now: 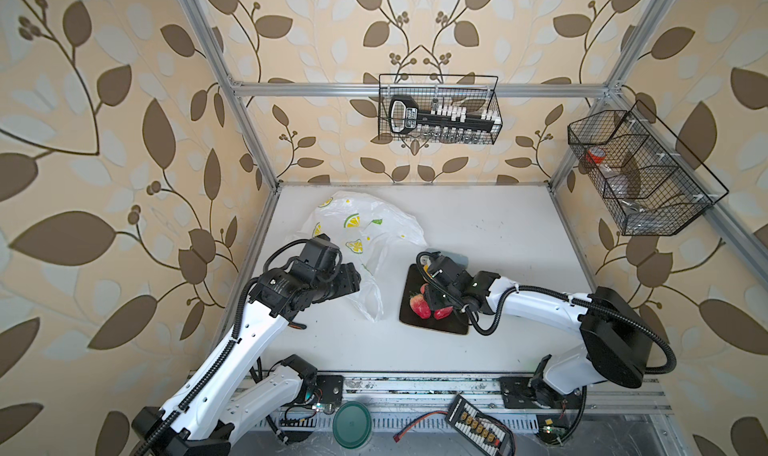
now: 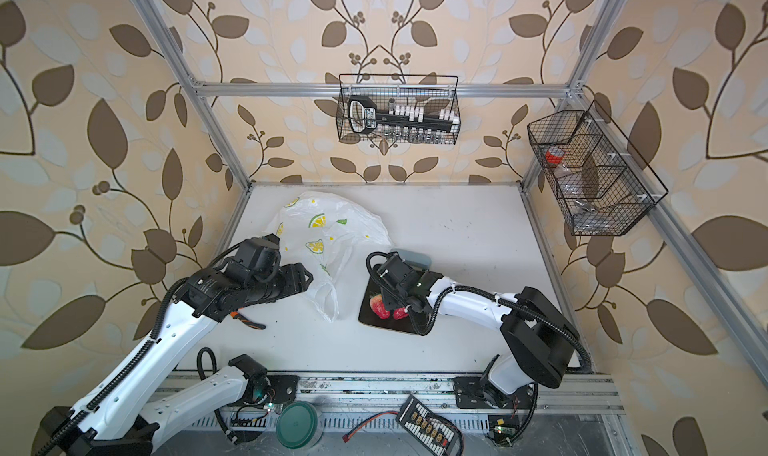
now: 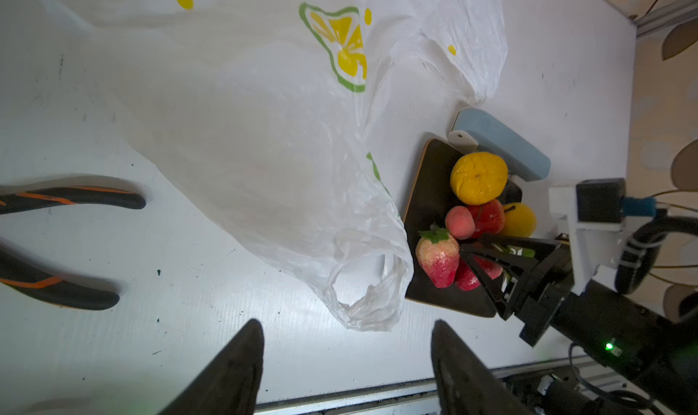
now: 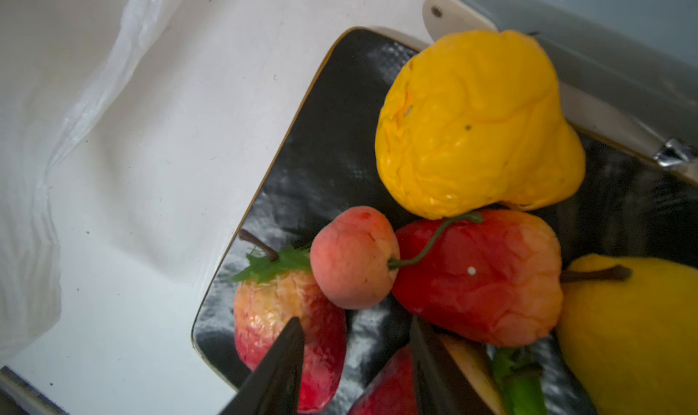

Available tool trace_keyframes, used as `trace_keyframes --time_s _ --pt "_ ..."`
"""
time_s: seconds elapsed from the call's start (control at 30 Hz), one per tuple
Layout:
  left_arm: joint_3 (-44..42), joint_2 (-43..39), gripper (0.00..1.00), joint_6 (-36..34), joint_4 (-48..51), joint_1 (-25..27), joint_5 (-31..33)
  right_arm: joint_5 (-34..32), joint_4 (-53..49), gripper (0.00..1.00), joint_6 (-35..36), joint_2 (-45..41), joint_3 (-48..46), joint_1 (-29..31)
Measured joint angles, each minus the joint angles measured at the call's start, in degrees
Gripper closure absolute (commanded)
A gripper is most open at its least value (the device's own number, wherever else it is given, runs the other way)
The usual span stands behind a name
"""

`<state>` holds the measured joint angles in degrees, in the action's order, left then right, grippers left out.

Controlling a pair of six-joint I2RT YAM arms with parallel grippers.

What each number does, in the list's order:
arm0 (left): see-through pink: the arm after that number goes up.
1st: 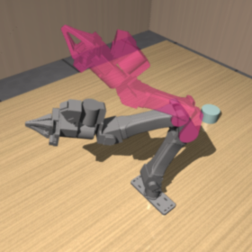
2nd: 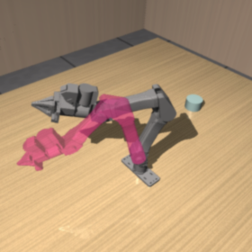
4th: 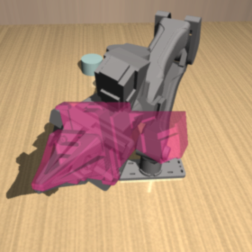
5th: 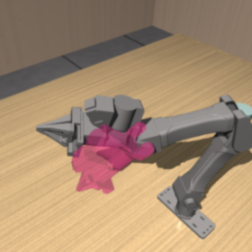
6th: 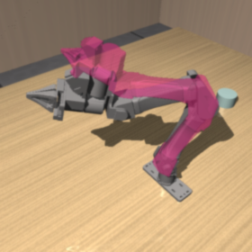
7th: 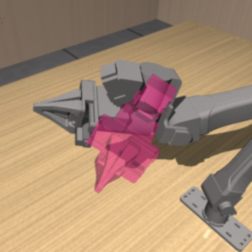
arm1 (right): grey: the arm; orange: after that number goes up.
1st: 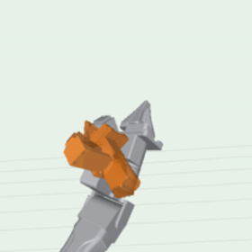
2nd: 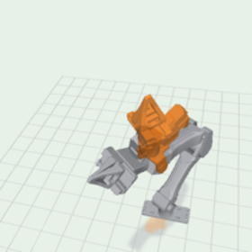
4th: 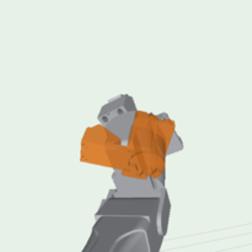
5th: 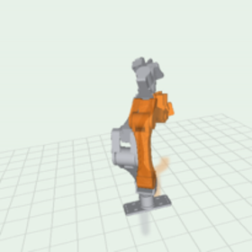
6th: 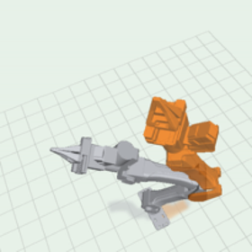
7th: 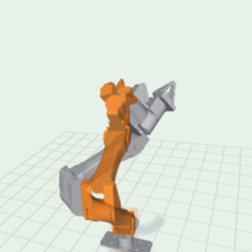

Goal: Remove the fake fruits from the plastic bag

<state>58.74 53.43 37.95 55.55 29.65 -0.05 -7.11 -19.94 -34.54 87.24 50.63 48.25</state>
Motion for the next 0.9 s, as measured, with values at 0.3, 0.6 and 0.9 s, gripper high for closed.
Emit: trace_keyframes --time_s 0.3,0.6,0.9 --pt "1.8 8.3 0.26 1.5 0.7 11.8 4.9 -0.2 -1.2 0.45 -0.4 -7.1 0.0 0.0" --pt "7.1 18.4 0.23 1.4 1.5 16.5 7.1 -4.0 1.8 0.44 -1.7 -18.6 -3.3 0.0" --pt "8.9 28.1 0.26 0.6 1.7 16.9 8.2 -5.9 1.7 0.44 -3.1 -18.7 -5.2 0.0"
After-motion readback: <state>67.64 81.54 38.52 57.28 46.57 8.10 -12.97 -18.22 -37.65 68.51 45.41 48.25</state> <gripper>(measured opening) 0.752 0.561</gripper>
